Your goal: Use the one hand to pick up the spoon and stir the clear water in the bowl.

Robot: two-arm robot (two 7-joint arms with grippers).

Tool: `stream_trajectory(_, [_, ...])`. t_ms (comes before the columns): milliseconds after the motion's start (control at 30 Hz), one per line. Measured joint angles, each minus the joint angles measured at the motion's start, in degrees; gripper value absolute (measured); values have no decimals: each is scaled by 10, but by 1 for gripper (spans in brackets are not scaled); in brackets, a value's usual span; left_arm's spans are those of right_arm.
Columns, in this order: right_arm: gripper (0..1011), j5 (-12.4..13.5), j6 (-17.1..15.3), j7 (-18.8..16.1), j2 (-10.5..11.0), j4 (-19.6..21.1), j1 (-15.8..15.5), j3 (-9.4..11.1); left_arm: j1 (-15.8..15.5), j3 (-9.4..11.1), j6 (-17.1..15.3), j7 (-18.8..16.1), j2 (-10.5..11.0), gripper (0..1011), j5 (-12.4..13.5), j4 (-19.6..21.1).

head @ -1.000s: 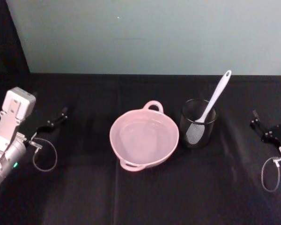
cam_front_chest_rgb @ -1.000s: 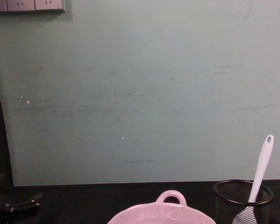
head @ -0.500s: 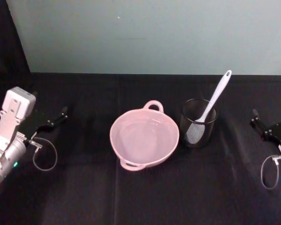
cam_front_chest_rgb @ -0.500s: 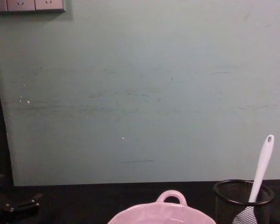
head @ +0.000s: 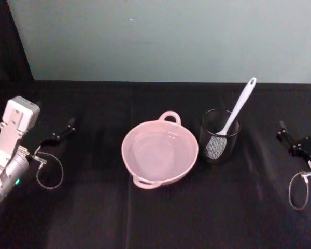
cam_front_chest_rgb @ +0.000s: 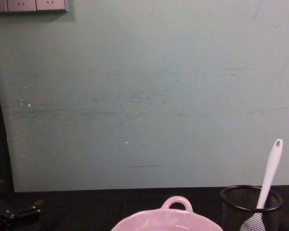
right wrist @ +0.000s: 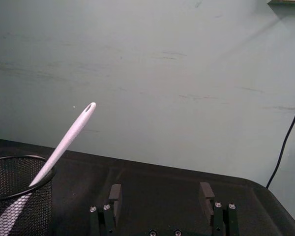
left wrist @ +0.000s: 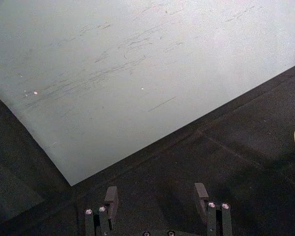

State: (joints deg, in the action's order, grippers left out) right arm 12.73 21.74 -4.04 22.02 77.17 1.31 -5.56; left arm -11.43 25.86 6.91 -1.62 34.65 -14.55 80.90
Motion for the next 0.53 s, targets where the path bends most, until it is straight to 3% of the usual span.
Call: stream_trajectory(533, [1002, 0, -1, 0, 1, 1, -1, 0, 0, 0, 0, 0, 0, 1011, 0, 0])
